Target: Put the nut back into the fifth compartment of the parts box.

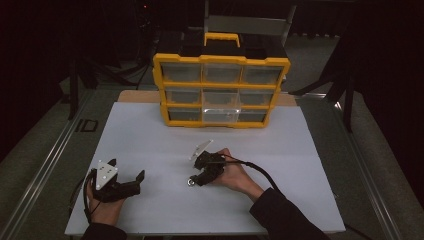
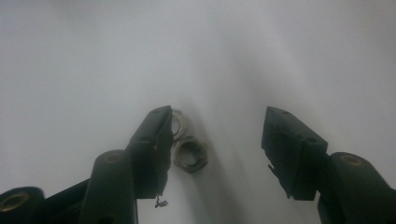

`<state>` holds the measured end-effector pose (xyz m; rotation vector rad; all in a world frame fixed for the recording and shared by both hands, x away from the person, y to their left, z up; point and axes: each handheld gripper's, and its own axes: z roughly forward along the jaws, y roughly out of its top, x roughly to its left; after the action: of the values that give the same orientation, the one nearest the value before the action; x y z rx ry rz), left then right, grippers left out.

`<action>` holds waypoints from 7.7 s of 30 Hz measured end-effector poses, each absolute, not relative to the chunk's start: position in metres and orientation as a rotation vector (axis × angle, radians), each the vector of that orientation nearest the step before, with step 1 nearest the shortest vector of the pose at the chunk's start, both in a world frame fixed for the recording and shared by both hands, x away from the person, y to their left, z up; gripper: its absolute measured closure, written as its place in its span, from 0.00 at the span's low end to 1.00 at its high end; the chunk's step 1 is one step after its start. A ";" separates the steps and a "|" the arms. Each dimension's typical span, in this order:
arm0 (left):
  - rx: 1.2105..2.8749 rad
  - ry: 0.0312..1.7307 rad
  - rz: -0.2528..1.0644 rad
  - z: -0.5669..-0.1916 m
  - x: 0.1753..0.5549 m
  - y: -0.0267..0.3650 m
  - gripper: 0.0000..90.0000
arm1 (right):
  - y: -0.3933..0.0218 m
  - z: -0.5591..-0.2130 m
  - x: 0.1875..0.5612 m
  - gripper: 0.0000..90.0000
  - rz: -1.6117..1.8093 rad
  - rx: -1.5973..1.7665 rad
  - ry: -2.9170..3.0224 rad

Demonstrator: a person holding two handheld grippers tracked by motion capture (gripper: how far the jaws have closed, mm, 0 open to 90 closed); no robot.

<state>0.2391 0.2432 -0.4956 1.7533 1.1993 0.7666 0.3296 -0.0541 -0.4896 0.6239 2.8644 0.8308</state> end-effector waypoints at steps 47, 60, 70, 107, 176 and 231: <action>1.756 1.198 0.761 -0.496 0.239 0.243 0.00 | -0.059 -0.508 0.349 0.68 0.664 0.812 2.925; 1.757 1.200 0.760 -0.496 0.239 0.242 0.00 | -0.059 -0.506 0.344 0.77 0.598 0.766 2.912; 1.756 1.201 0.761 -0.496 0.239 0.243 0.00 | -0.059 -0.505 0.344 0.78 0.587 0.760 2.912; 1.758 1.199 0.761 -0.496 0.240 0.242 0.00 | -0.095 -0.444 0.355 0.78 0.660 0.798 2.854; 1.758 1.201 0.764 -0.496 0.239 0.242 0.00 | -0.138 -0.370 0.391 0.78 0.704 0.903 2.732; 1.764 1.198 0.765 -0.497 0.240 0.242 0.00 | -0.124 -0.301 0.440 0.78 0.764 0.956 2.630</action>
<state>0.2398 0.2422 -0.4965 1.7641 1.1980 0.7650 0.4398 -0.1236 -0.3013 0.9557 2.6300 0.7639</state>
